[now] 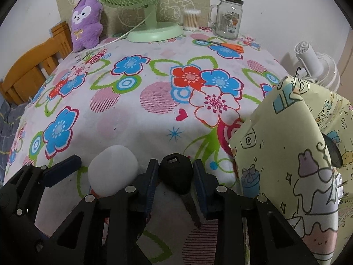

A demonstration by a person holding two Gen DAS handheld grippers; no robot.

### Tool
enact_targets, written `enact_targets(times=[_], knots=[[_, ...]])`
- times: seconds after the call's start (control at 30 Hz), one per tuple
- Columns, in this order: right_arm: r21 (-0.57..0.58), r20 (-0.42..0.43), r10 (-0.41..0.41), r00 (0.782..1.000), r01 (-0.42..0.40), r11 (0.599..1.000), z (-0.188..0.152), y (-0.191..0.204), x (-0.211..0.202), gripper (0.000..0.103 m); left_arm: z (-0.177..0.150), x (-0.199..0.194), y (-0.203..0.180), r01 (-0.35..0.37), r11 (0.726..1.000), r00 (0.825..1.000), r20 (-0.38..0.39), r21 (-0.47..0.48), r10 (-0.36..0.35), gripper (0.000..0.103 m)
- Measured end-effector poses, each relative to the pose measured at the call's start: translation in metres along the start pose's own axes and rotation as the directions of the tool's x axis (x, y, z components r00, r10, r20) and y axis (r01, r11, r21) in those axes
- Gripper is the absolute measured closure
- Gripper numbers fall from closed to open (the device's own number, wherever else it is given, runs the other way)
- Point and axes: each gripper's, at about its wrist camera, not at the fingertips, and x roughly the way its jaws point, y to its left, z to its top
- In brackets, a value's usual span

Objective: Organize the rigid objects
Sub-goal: 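Grasp the white earbud case with the left gripper while the right grasps the black key, then lift and carry the earbud case with the left gripper while the right carries the key over the box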

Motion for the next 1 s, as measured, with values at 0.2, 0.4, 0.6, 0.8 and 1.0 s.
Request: enact_targets(times=[0.2, 0.4, 0.6, 0.8, 1.0], knots=[[0.014, 0.010, 0.020, 1.000, -0.021, 1.000, 0.002, 0.000, -0.001, 0.068, 0.002, -0.003, 0.000, 0.029, 1.000, 0.999, 0.015, 0.000, -0.029, 0.051], [0.013, 0.008, 0.018, 1.000, -0.018, 1.000, 0.001, 0.002, -0.005, 0.068, -0.001, -0.007, -0.001, 0.026, 1.000, 1.000, 0.006, -0.001, -0.026, 0.051], [0.007, 0.025, 0.026, 0.999, -0.027, 1.000, -0.004, 0.006, -0.015, 0.068, -0.007, -0.020, 0.000, 0.007, 1.000, 1.000, 0.025, -0.008, -0.007, 0.051], [-0.002, 0.048, 0.034, 0.998, -0.034, 0.999, -0.012, 0.013, -0.030, 0.068, -0.016, -0.035, 0.001, -0.008, 1.000, 0.999, 0.043, -0.019, 0.009, 0.051], [-0.013, 0.064, 0.043, 0.997, -0.042, 0.999, -0.021, 0.017, -0.042, 0.068, -0.025, -0.049, -0.001, -0.020, 0.999, 0.998, 0.057, -0.027, 0.022, 0.051]])
